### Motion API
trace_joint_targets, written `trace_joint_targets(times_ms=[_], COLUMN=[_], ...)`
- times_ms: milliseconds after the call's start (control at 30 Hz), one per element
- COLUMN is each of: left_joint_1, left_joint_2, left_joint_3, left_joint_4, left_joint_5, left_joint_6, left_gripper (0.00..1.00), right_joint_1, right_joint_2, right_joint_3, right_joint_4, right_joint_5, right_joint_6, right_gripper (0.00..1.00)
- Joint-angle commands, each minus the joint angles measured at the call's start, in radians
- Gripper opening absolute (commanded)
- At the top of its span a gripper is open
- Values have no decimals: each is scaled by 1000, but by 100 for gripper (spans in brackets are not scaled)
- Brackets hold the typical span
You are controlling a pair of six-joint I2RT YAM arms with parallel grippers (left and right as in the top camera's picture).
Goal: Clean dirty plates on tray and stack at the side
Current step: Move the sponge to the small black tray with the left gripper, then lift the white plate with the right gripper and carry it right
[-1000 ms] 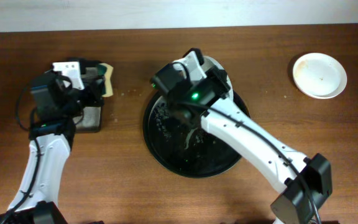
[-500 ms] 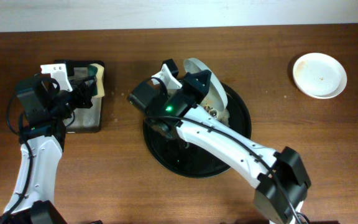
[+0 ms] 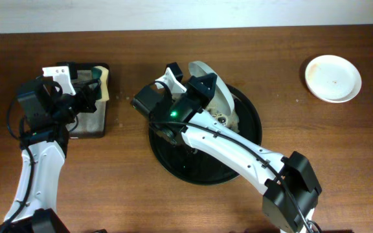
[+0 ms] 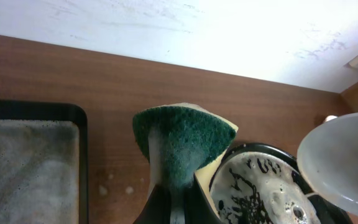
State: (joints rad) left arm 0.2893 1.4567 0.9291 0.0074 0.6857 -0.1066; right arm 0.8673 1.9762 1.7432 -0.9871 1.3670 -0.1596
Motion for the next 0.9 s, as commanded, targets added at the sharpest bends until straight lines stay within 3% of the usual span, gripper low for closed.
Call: trace_joint_targets(times_ms=[0, 867], left_joint_1=[5, 5], left_joint_2=[-21, -21], left_joint_3=[6, 6], left_joint_4=[5, 0], left_joint_5=[26, 26], left_joint_6=[-1, -1], left_gripper=[1, 1], right_joint_1=[16, 9], right_joint_2=[7, 7], right_joint_3=[17, 17], right_joint_4=[5, 8], right_joint_5=[5, -44], right_joint_6=[7, 11], right_gripper=[4, 4])
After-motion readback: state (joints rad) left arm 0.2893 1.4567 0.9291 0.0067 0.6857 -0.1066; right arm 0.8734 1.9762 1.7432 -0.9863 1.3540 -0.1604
